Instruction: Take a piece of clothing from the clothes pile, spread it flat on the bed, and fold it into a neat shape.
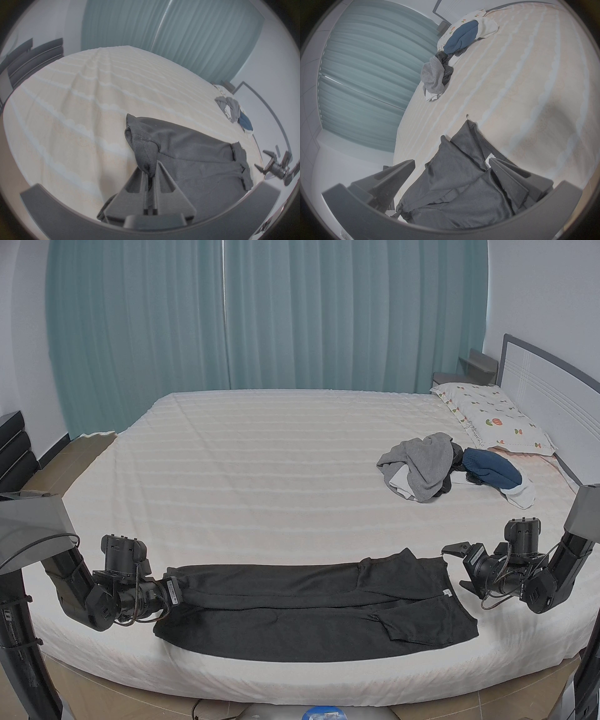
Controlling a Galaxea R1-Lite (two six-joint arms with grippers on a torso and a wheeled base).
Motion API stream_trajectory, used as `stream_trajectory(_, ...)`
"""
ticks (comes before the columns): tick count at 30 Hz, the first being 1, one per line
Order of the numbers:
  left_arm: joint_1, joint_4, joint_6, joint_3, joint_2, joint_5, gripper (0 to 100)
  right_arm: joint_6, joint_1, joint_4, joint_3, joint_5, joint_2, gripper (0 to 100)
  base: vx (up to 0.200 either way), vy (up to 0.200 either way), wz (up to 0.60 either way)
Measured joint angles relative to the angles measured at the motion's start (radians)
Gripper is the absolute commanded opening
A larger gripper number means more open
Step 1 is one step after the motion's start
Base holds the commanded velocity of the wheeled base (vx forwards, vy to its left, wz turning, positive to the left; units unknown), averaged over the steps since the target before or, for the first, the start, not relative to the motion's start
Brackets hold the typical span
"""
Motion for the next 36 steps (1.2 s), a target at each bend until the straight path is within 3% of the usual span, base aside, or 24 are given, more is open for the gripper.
stream_trajectory(5,-0.021,0.004,-0.094,-0.039,0.0,0.003,0,0.0,0.001,0.0,0.0,0.0,0.0,100,0.0,-0.2,0.0)
stream_trajectory(22,-0.108,0.026,-0.125,-0.084,-0.06,0.04,0,0.01,-0.06,-0.003,-0.017,0.019,0.011,100,0.0,-0.2,0.0)
stream_trajectory(31,-0.155,0.166,-0.127,-0.134,-0.111,0.046,0,0.011,-0.064,-0.002,-0.015,0.037,0.029,100,0.0,-0.2,0.0)
stream_trajectory(36,-0.19,0.318,-0.127,-0.193,-0.147,0.048,0,0.011,-0.06,-0.002,-0.011,0.043,0.032,100,0.0,-0.2,0.0)
